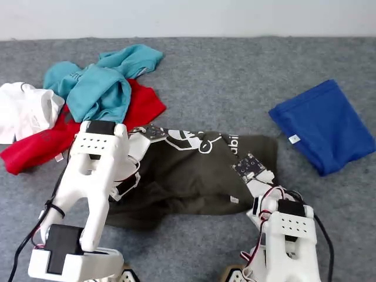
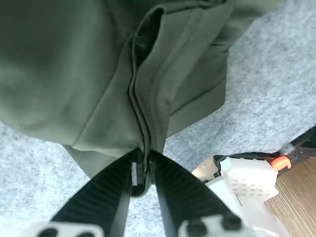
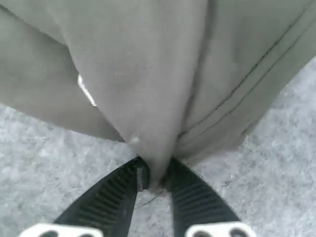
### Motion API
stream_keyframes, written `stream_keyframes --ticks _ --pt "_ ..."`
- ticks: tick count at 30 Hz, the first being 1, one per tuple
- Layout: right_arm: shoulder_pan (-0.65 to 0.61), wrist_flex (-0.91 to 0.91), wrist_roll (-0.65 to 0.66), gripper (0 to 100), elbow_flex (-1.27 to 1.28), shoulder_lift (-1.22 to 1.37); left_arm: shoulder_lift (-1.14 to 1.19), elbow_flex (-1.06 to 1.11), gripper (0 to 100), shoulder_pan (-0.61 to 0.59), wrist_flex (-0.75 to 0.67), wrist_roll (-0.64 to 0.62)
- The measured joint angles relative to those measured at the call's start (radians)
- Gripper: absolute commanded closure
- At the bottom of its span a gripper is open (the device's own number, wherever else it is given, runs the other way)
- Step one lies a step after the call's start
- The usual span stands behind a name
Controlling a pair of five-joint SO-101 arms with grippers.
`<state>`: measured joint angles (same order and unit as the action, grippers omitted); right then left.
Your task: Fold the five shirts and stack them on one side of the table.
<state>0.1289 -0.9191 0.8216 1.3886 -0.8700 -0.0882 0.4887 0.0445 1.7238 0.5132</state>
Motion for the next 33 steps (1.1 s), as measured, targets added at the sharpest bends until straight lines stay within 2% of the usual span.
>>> stream_keyframes --ticks 6,14,20,26,33 --pt "0.072 -0.038 0.021 98.0 -0.002 -0.008 0.0 0.0 98 0.0 0.0 0.0" --pt "0.226 -0.072 0.163 97.6 -0.049 -0.008 0.0 0.0 98 0.0 0.0 0.0" --pt "0.204 -0.069 0.175 97.6 0.005 -0.009 0.0 0.0 98 -0.014 0.0 0.0" --pt "0.152 -0.101 0.175 97.6 0.015 -0.025 0.0 -0.043 98 -0.149 0.0 0.0" --pt "0.138 -0.101 0.161 95.0 0.015 -0.025 0.0 0.011 98 -0.153 0.0 0.0"
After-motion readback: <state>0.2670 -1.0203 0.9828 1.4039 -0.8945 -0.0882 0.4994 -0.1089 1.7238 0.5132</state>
